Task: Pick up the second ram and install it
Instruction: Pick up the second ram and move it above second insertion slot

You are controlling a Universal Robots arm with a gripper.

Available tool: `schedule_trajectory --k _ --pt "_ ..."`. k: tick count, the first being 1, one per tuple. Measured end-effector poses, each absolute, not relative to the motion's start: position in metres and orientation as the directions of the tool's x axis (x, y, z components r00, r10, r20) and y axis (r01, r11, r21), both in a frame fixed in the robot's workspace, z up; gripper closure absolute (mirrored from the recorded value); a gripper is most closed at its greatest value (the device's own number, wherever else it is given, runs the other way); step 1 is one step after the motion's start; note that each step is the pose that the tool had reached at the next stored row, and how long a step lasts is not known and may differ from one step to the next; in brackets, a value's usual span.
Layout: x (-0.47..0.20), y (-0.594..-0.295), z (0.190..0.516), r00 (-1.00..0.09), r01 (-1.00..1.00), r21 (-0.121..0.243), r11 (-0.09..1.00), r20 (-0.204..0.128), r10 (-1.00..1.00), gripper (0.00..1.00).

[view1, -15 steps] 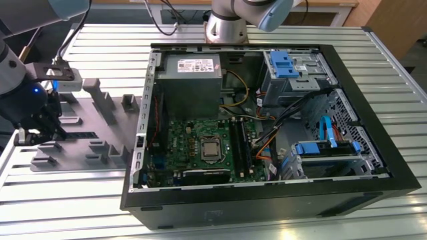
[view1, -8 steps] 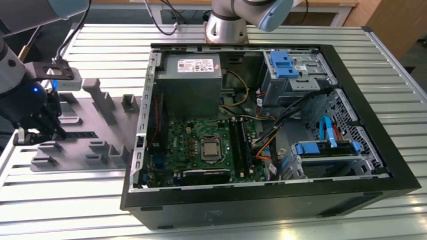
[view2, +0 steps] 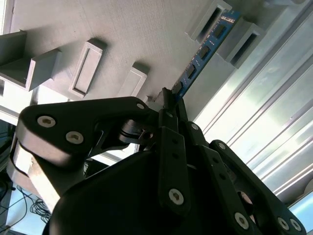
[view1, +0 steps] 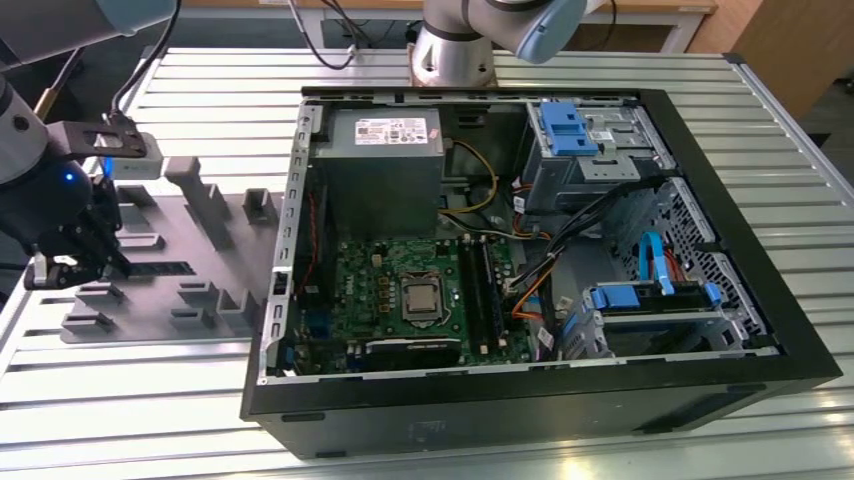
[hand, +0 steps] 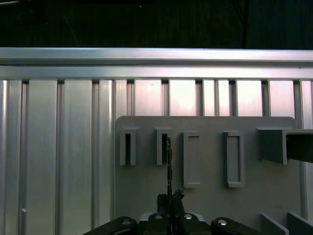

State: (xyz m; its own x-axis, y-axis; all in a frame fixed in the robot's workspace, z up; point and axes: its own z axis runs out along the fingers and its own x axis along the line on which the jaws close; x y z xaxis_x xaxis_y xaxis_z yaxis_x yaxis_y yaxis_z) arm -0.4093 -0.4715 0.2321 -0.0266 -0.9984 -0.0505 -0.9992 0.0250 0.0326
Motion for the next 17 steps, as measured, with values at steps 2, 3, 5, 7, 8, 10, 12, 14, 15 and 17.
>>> schedule_trajectory --k 2,3,5,7,8,10,12,14,15,17 --pt "-0.4093 -0.4715 0.2321 -0.027 -0.999 0.032 0.025 -0.051 -0.998 0.86" --pt "-0.4093 -0.4715 0.2323 -0.027 -0.999 0.033 0.025 -0.051 -0.998 0.86" --pt "-0.4093 -0.4715 0.2327 -0.027 -0.999 0.033 0.025 -0.051 -0.998 0.86" --pt "-0.4093 -0.4715 0.2330 -0.027 -0.999 0.033 0.025 -0.051 -0.998 0.86" --pt "-0.4093 -0.4715 0.2332 -0.027 -0.999 0.033 0.025 -0.051 -0.998 0.86" --pt "-0.4092 -0.4715 0.2370 -0.027 -0.999 0.033 0.025 -0.051 -0.998 0.86" --pt "-0.4093 -0.4715 0.2373 -0.027 -0.999 0.033 0.025 -0.051 -0.998 0.86" --pt "-0.4093 -0.4715 0.2379 -0.027 -0.999 0.033 0.025 -0.051 -0.998 0.86" --pt "-0.4093 -0.4715 0.2382 -0.027 -0.999 0.033 0.025 -0.050 -0.998 0.86" --pt "-0.4093 -0.4715 0.2389 -0.027 -0.999 0.032 0.025 -0.051 -0.998 0.86"
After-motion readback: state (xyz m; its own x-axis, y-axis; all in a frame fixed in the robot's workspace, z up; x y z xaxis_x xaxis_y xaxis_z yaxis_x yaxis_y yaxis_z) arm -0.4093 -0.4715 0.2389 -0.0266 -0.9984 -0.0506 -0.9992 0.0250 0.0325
